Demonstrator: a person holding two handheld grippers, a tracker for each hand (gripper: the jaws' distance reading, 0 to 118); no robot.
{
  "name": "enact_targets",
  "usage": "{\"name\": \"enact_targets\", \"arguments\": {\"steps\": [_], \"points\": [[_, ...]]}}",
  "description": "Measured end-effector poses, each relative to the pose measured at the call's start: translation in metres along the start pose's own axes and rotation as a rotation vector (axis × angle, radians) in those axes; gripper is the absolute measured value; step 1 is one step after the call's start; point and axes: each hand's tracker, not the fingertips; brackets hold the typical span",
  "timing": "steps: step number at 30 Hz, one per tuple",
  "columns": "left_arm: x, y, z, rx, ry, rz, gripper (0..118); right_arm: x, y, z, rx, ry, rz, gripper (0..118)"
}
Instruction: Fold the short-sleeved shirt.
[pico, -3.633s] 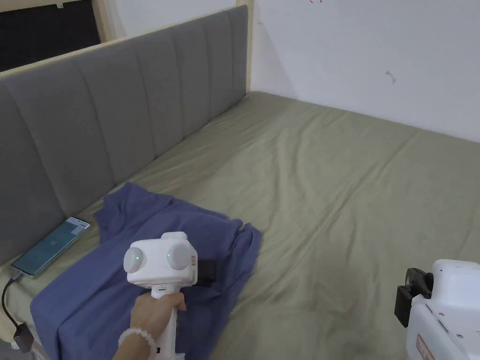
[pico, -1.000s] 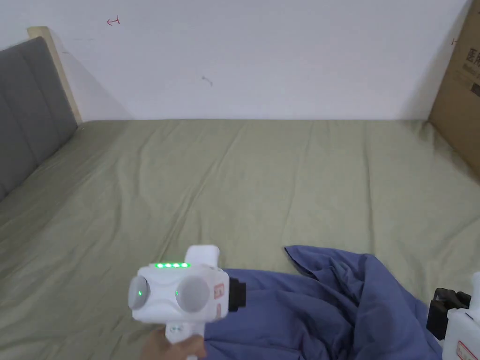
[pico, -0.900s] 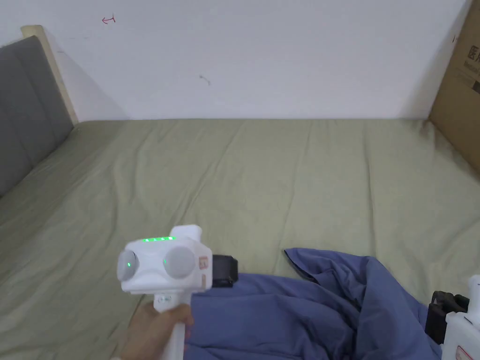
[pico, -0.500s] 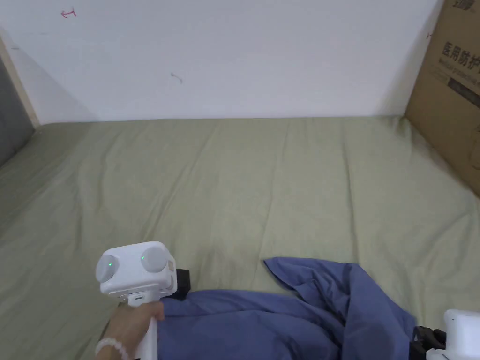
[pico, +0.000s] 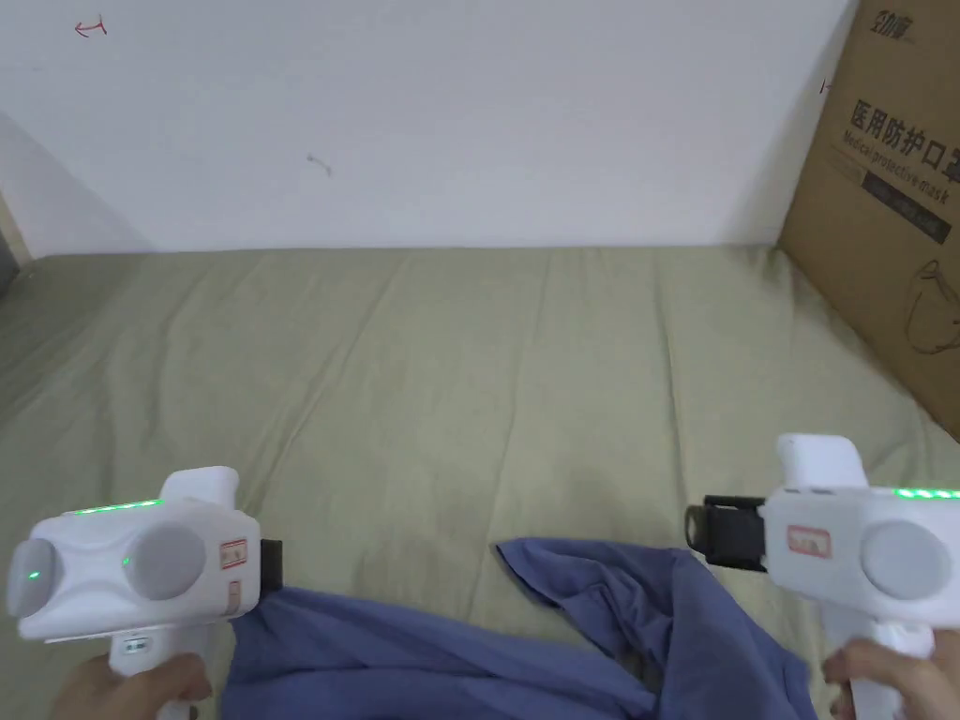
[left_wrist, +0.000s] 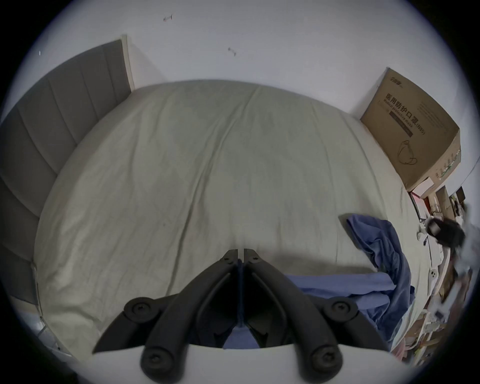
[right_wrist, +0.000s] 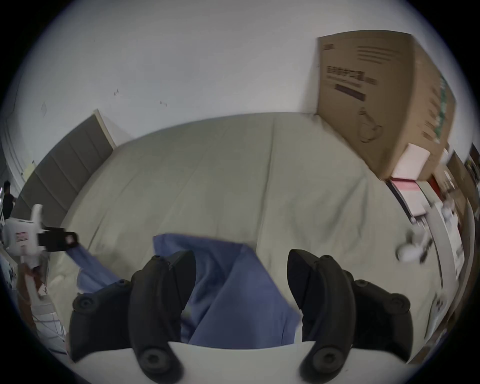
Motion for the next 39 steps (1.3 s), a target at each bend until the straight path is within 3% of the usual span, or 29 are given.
{"name": "enact_targets", "arguments": {"steps": [3, 5, 8, 9, 10, 11, 12, 13, 14, 15, 16, 17, 19, 21, 25, 35, 39], "points": [[-0.004, 0.002, 0.011, 0.025, 0.005, -0.009, 2, 0.006, 0.023, -0.059, -0.167, -0.028, -0.013, 77], [-0.008, 0.002, 0.013, 0.029, -0.001, -0.001, 2, 0.01, 0.025, -0.094, -0.249, 0.011, -0.043, 77], [-0.013, 0.001, 0.01, 0.017, 0.007, 0.002, 2, 0.005, 0.014, -0.129, -0.349, 0.0, -0.023, 77], [-0.009, 0.001, 0.011, 0.008, 0.016, 0.001, 2, 0.005, 0.01, -0.138, -0.385, 0.001, -0.01, 72], [-0.015, 0.0, 0.004, 0.003, 0.022, 0.001, 2, 0.004, 0.005, -0.147, -0.427, -0.026, -0.02, 62], [-0.018, 0.001, 0.003, 0.002, 0.021, -0.003, 2, 0.003, 0.004, -0.141, -0.377, -0.036, -0.019, 60], [-0.02, 0.002, 0.004, -0.003, 0.024, -0.002, 2, 0.007, 0.006, -0.141, -0.361, -0.028, -0.015, 48], [-0.023, 0.004, 0.005, -0.005, 0.024, -0.002, 2, 0.006, 0.011, -0.136, -0.368, -0.044, -0.018, 21], [-0.02, -0.002, 0.004, -0.004, 0.023, -0.008, 2, 0.006, 0.014, -0.131, -0.358, -0.08, 0.002, 1], [-0.022, 0.0, 0.004, -0.008, 0.028, -0.01, 2, 0.009, 0.015, -0.128, -0.34, -0.091, -0.002, 1], [-0.027, 0.004, 0.005, -0.007, 0.035, -0.009, 2, 0.017, 0.015, -0.125, -0.372, -0.016, -0.062, 1], [-0.031, 0.006, 0.007, 0.001, 0.036, -0.01, 2, 0.021, 0.015, -0.123, -0.37, -0.02, -0.07, 1], [-0.036, 0.007, 0.014, 0.011, 0.045, -0.01, 2, 0.03, 0.024, -0.105, -0.321, 0.014, -0.19, 1], [-0.055, 0.018, 0.022, 0.027, 0.066, -0.04, 2, 0.031, 0.035, -0.072, -0.245, 0.032, -0.248, 1], [-0.034, 0.037, 0.07, 0.115, 0.098, -0.043, 2, 0.035, 0.076, 0.002, -0.111, 0.014, -0.186, 1], [-0.025, 0.125, 0.209, 0.412, 0.159, -0.04, 2, 0.075, 0.2, 0.187, 0.252, -0.046, -0.232, 1], [-0.026, 0.17, 0.249, 0.508, 0.181, -0.034, 2, 0.074, 0.238, 0.24, 0.38, 0.001, -0.232, 1]]}}
